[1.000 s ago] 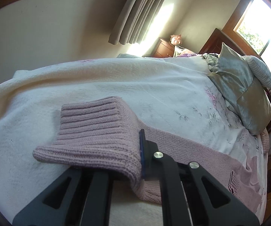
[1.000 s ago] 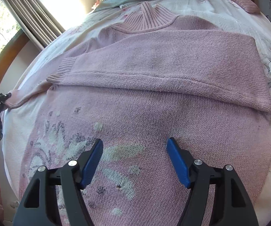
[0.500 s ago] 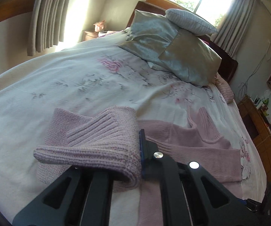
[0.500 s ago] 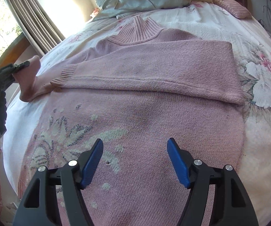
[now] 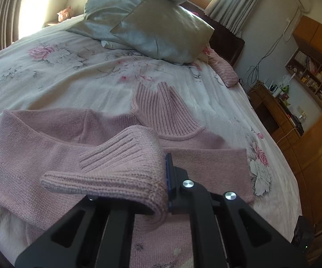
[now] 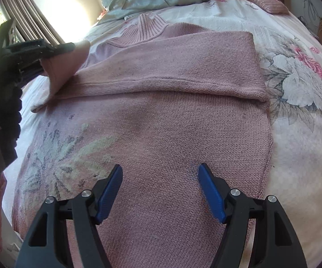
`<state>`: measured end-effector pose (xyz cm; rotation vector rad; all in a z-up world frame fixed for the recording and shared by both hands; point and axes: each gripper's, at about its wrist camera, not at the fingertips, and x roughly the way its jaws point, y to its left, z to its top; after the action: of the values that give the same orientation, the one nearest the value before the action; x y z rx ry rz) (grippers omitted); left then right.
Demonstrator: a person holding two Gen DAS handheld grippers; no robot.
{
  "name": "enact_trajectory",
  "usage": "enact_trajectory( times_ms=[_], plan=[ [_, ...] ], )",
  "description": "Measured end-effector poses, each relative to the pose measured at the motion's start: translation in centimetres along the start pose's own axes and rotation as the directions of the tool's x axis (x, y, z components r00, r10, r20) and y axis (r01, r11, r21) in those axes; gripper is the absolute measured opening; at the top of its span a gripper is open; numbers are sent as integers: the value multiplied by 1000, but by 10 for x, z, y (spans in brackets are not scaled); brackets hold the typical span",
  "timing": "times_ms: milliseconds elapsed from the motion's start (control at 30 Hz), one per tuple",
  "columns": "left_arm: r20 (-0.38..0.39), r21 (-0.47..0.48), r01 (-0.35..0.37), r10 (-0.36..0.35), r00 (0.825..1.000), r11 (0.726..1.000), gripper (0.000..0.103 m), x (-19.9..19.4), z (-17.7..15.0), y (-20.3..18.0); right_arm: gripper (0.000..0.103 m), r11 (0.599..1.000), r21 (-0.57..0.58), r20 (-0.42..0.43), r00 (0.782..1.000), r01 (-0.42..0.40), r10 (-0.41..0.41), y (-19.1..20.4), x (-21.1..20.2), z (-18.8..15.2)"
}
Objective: Fold small clothes
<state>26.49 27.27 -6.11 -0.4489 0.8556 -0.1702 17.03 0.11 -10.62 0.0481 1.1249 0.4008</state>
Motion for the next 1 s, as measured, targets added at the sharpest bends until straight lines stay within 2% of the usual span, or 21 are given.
enact_trajectory(
  times_ms=[167,200,233,367,433,467,533,633,733,800,867,1000],
  plan=[
    [-87,-22,-49,47,995,999,5,37,-13,22,70,1000,7,-4,1000,-7,7,-2,1,-1],
    [-103,-25,-47,44,994,999,6,41,-15,27,70,1000,7,-5,1000,-6,6,-3,1,0],
    [-119,-28,-45,41,992,999,13,44,-17,31,70,1000,6,-6,1000,-5,5,-3,2,0],
    [-148,-49,20,-27,989,999,19,39,-22,42,70,1000,17,-13,1000,-4,5,-3,4,3],
    [-156,-72,71,-81,984,995,38,22,-25,46,70,1000,19,-18,1000,-2,2,-1,4,6],
    [-141,-76,81,-92,986,994,44,9,-27,50,70,1000,18,-18,1000,0,1,0,3,9],
    [-109,-64,92,-99,989,994,65,-20,-32,59,70,1000,18,-12,1000,-13,13,3,-1,14],
    [-52,-45,65,-68,996,997,66,-58,-38,81,70,996,25,-6,996,-85,85,16,-3,35],
    [0,-66,4,-4,1000,998,66,-86,-36,109,71,985,37,-6,986,-169,169,35,3,66],
    [31,-82,-35,37,999,996,65,-100,-31,124,71,968,71,-15,970,-241,243,48,16,90],
    [45,-104,-48,53,998,993,65,-110,-26,135,71,940,133,-44,945,-315,323,58,35,111],
    [54,-98,-69,74,996,993,65,-122,-21,146,69,906,220,-75,920,-362,386,75,74,142]
  ],
)
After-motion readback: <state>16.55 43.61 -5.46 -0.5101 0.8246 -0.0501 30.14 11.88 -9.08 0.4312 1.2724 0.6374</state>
